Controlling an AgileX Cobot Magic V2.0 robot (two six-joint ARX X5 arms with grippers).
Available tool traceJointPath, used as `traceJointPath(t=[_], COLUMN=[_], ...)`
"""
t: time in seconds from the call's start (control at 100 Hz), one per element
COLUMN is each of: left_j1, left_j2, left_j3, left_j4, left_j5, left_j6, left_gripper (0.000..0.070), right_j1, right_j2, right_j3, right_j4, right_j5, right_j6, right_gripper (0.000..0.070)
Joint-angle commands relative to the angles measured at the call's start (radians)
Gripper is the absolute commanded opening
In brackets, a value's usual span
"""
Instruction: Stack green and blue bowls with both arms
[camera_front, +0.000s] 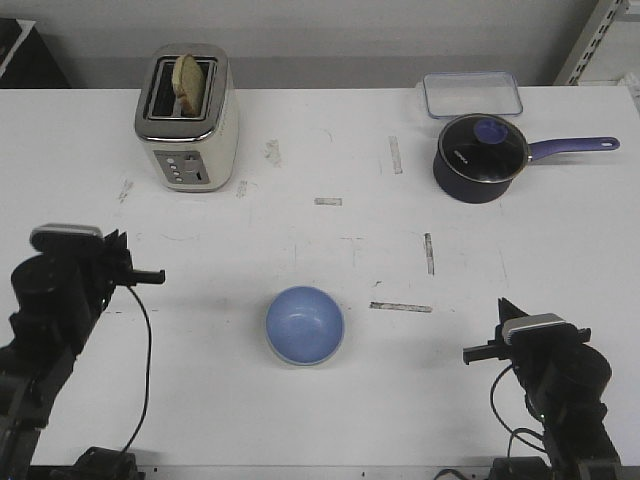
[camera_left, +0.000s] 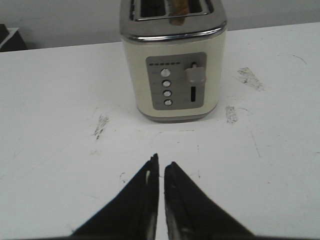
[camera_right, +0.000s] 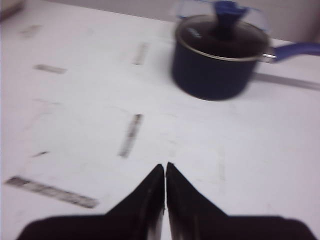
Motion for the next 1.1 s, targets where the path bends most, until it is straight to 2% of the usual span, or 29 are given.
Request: traceJointPath(t=[0.0,0.08,0.38,1.09], left_j1=[0.011,0.019,0.019,0.019], left_j2=[-0.095,-0.215,-0.508,-0.528], left_j3=[-0.092,-0.198,-0.412,-0.430], left_j4=[0.055,0.105,0.116,0.131], left_j5=[0.002,0.002,0.001,0.001], left_j6=[-0.015,-0.015,-0.018,-0.018], left_gripper=[0.0000,0.0000,0.0000,0.0001], right_j1=[0.000,0.000,0.000,0.001], right_j2=[-0.010,-0.039,-0.211,-0.248], right_j3=[0.001,0.001,-0.015,-0.025], right_j4=[0.009,0.000,-0.037,-0.003], right_j5=[0.068,0.103,0.069,0.058], right_j6=[0.072,0.107,0.116,0.116], right_gripper=[0.0000,0.0000,0.0000,0.0000])
